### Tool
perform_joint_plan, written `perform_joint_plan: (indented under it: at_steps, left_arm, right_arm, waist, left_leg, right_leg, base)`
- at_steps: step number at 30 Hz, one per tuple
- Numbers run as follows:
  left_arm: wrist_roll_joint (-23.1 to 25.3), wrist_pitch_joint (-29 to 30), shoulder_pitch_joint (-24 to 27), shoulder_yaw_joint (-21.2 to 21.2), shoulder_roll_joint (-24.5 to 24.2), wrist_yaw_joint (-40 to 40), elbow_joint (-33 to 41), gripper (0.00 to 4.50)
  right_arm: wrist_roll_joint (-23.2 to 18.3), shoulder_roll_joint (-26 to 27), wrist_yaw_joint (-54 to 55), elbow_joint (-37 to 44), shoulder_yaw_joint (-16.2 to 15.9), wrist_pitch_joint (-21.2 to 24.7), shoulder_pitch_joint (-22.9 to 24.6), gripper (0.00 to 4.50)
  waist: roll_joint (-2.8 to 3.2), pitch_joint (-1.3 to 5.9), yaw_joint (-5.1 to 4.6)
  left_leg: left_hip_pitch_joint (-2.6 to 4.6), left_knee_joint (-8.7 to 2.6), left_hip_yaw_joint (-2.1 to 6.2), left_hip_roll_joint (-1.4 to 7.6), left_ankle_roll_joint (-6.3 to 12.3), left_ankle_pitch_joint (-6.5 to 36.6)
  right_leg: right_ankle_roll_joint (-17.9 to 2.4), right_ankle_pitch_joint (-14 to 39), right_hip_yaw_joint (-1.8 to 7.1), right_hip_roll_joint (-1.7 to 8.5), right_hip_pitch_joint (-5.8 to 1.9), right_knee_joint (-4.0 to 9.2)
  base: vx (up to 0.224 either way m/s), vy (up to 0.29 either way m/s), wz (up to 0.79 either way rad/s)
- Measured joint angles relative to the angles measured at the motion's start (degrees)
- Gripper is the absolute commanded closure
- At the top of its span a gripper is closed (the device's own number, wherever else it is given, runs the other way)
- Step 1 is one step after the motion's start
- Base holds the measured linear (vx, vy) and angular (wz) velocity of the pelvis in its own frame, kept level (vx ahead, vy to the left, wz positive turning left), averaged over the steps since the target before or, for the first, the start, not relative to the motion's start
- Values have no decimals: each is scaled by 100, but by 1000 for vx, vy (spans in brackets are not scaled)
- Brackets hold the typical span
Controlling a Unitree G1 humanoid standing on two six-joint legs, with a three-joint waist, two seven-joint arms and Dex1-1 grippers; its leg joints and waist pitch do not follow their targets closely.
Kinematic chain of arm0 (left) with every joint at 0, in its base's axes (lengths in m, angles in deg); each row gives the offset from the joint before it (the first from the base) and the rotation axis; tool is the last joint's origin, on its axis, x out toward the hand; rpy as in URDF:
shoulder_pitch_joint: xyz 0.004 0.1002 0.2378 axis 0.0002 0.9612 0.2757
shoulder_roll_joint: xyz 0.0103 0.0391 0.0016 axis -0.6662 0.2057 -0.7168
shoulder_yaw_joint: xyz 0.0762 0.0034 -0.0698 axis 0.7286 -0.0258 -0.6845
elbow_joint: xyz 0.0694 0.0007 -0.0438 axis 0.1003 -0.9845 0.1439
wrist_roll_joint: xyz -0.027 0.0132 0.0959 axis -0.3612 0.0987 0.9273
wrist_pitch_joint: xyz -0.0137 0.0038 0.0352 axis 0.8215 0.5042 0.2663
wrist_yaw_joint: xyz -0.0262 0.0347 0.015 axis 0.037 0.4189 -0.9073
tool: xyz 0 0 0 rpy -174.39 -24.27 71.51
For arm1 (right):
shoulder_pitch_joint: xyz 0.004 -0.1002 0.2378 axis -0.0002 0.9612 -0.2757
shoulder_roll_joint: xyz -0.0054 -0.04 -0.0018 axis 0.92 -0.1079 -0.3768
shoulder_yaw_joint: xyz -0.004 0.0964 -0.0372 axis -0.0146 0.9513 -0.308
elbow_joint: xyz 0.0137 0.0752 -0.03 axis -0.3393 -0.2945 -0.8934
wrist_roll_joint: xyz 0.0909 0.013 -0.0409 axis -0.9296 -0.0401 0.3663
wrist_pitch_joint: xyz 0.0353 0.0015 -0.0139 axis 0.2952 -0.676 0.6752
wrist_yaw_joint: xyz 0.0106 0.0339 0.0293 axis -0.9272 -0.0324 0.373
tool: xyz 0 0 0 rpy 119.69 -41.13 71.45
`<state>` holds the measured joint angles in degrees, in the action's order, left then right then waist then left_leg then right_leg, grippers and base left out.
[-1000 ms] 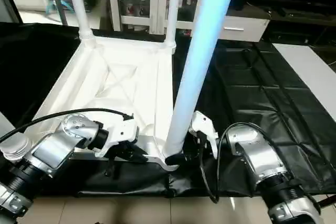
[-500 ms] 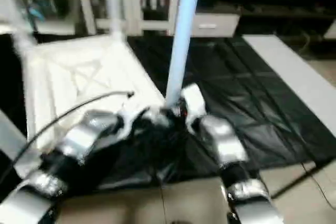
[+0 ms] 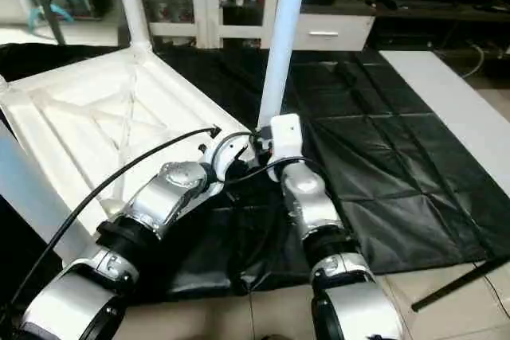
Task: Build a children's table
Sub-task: Rotate leg to tighten
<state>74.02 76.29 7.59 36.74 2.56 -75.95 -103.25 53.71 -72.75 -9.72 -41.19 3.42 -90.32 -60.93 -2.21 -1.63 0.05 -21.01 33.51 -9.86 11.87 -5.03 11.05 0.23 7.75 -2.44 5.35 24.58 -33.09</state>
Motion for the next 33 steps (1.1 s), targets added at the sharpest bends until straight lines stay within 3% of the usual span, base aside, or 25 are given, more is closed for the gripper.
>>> perform_joint_plan:
  at_steps: [1, 2, 5, 8, 12, 18, 21, 25, 33]
  left_arm:
    - [-3, -43, 8, 2, -5, -20, 1, 450]
    - [-14, -89, 19, 3, -18, -49, 2, 450]
    - [4, -302, 61, -6, -213, -100, 6, 450]
    - [28, -409, 200, 4, -417, -343, 187, 450]
    - [23, -484, 555, 201, -793, -1080, 773, 450]
    - [-93, -623, 813, 359, -1240, -1817, 1181, 450]
    - [-221, -757, 997, 410, -1595, -2386, 1454, 450]
    - [-413, -1037, 1264, 525, -2117, -3363, 1889, 450]
    - [-521, -1056, 1398, 960, -2322, -4140, 2380, 450]
  right_arm:
    - [-57, -43, -87, 63, 1, -13, 48, 237]
    - [-94, -80, -190, 170, 2, -39, 137, 191]
    - [-172, -92, -703, 505, -73, -111, 428, 178]
    - [-172, -169, -1007, 808, -245, -92, 694, 135]
    - [-270, -736, -1488, 1621, -276, 163, 1045, 97]
    - [-541, -1357, -2374, 2683, -291, 697, 1552, 52]
    - [-690, -2041, -3261, 3251, -533, 1035, 1922, 17]
    - [-820, -2549, -4175, 3512, -748, 1349, 2145, 6]
    - [-958, -2678, -4914, 3813, -1032, 1464, 2127, 6]
  waist:
    - [0, 0, 19]
    - [0, 0, 27]
    - [-6, -4, -27]
    - [-5, -5, -53]
    - [0, -6, 57]
    - [-1, -5, 102]
    - [-1, -5, 151]
    - [0, -4, 176]
    - [-13, 4, 279]
  left_leg:
    - [-2, -1, -1, 1, 2, -2]
    - [-5, -2, -1, 1, 2, -2]
    - [-4, 1, -4, 2, 0, 0]
    - [-4, -2, 1, 5, -8, 4]
    - [-4, -3, -1, 10, -9, 4]
    - [-4, 5, -3, 6, -10, 4]
    - [-5, 2, -3, 6, -10, 4]
    - [-3, -7, -1, 9, -10, 5]
    - [-7, 9, -29, 8, -10, 5]
  right_leg:
    - [0, 0, -2, -3, 6, -1]
    - [0, 0, -4, -4, 10, -2]
    - [2, -5, -8, -9, 28, -6]
    - [32, 0, -14, -10, 41, -7]
    - [34, 1, -5, -8, 31, -5]
    - [43, 6, 14, -3, 29, 4]
    - [43, 7, 14, -4, 24, 4]
    - [54, 13, 10, -6, 28, 4]
    - [52, 18, 35, 11, 2, 3]
  base:
    - [0, 0, 0]
    - [0, 0, 0]
    - [0, 0, 0]
    - [0, 0, 0]
    - [0, 0, 0]
    - [0, 0, 0]
    - [0, 0, 0]
    - [0, 0, 0]
    - [0, 0, 0]
